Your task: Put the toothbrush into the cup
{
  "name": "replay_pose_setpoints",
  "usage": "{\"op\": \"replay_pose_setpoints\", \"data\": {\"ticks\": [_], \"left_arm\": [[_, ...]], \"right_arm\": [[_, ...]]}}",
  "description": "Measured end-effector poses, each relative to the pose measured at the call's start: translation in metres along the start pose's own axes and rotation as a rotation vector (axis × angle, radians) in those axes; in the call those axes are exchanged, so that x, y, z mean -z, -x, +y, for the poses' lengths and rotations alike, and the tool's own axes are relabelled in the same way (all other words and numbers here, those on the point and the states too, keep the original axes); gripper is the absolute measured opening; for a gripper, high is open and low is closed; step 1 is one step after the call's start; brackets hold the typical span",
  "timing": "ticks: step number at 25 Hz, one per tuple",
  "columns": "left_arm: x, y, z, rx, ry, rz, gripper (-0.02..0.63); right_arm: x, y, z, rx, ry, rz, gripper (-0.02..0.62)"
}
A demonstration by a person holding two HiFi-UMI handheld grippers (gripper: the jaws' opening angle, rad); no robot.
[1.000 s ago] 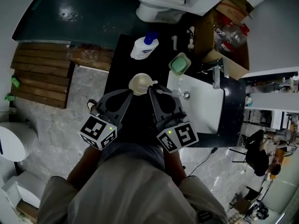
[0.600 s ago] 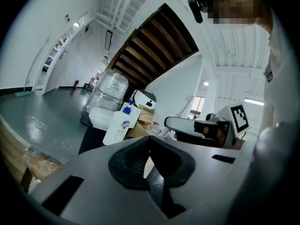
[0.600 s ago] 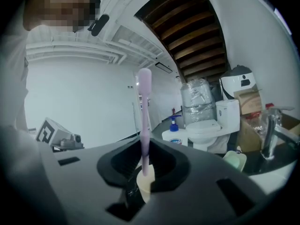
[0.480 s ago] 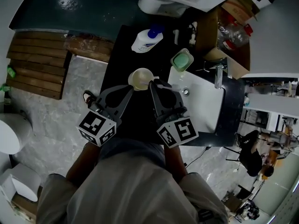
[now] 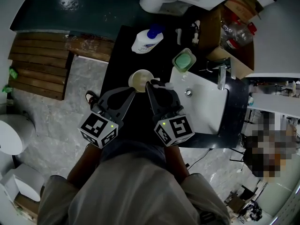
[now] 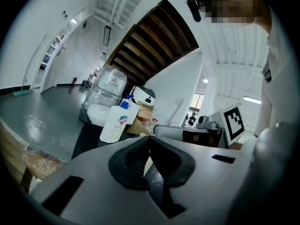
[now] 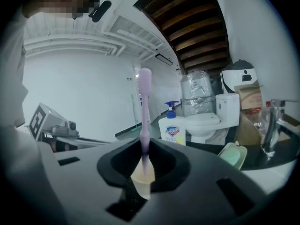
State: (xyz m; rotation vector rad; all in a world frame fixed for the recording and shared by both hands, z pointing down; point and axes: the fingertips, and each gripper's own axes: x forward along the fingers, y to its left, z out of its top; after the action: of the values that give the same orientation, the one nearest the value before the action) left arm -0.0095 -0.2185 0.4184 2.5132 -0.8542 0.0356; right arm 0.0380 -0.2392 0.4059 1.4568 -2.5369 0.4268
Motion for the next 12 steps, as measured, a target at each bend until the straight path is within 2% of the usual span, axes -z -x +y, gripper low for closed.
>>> {"op": "replay_pose_setpoints", "data": {"ticks": [12], "left_arm": [[0.005,-0.004,0.003,0.007,0.002,0.023,0.009]], "right_arm": [[0.022,-0.014,0.0,0.001,0.017,0.07,0.058]]}}
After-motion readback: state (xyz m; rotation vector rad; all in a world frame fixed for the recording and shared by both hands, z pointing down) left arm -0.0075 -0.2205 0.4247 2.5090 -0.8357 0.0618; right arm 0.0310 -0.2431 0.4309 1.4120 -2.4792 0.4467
